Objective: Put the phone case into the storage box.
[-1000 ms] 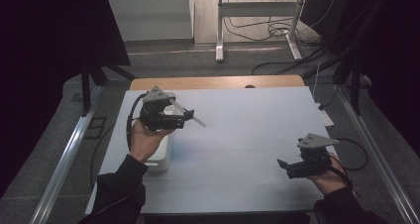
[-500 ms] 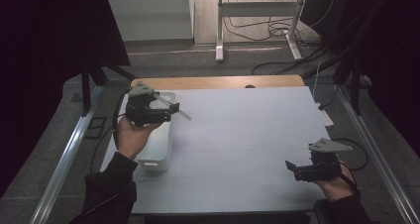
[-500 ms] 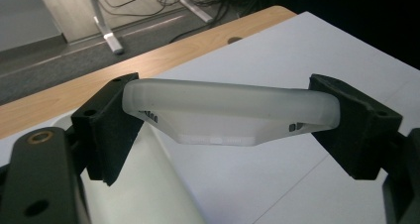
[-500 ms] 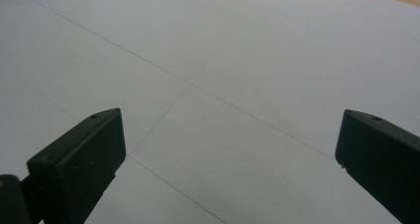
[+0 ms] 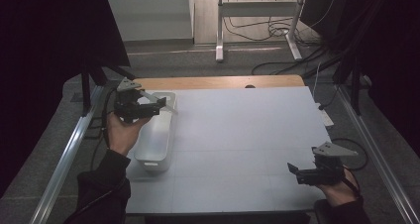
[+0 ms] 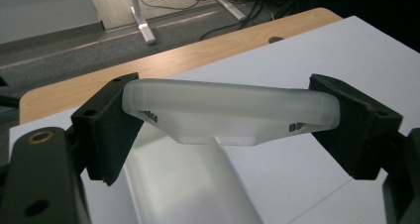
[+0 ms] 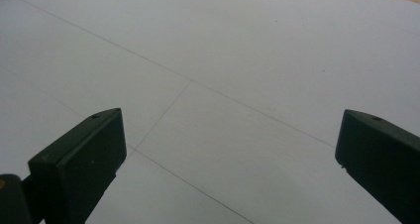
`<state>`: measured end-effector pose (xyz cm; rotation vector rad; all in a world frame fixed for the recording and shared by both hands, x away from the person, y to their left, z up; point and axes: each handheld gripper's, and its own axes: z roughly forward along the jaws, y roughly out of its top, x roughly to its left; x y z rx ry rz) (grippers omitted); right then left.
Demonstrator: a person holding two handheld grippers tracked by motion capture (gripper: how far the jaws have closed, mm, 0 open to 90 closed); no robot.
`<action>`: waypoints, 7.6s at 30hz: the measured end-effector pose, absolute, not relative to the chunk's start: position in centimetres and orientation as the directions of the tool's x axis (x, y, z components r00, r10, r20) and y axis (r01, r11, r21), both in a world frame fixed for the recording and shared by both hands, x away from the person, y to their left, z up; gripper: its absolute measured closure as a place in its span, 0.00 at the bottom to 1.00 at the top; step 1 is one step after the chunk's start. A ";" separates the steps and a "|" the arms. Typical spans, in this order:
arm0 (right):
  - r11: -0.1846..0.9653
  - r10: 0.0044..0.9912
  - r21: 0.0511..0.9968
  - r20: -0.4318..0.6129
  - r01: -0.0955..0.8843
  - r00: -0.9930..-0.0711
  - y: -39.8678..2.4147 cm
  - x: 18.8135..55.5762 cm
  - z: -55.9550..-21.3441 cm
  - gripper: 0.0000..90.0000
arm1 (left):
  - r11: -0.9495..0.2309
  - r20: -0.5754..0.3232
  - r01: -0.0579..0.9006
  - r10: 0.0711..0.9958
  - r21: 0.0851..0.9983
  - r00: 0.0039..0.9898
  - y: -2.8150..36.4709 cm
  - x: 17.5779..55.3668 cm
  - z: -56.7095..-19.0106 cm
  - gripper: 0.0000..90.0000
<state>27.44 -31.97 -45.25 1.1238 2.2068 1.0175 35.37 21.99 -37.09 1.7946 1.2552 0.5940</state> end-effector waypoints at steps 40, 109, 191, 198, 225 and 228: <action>0.416 0.803 0.768 -0.058 0.487 -0.594 -31.9 27.6 -45.4 0.00 | -0.092 -0.049 0.664 0.980 0.742 0.190 21.1 42.8 -42.0 0.19; 0.414 0.795 0.768 -0.043 0.489 -0.605 -32.0 27.6 -45.4 0.00 | -0.083 -0.068 0.630 0.975 0.772 0.212 21.5 46.1 -42.9 0.00; 0.408 0.816 0.741 -0.034 0.534 -0.577 -32.0 27.9 -45.4 0.00 | -0.145 -0.166 0.535 0.856 0.832 0.490 23.2 39.8 -42.7 0.00; 0.408 0.818 0.740 -0.036 0.535 -0.574 -32.0 27.9 -45.4 0.00 | -0.161 -0.152 0.525 0.851 0.835 0.503 22.9 39.2 -43.0 0.00; 0.407 0.816 0.738 -0.028 0.539 -0.577 -32.1 27.9 -45.4 0.00 | -0.222 -0.126 0.547 0.840 0.807 0.527 21.3 37.3 -43.8 0.00; 0.407 0.816 0.737 -0.028 0.539 -0.577 -32.1 27.9 -45.4 0.00 | -0.221 -0.125 0.544 0.840 0.809 0.527 21.4 37.0 -43.8 0.00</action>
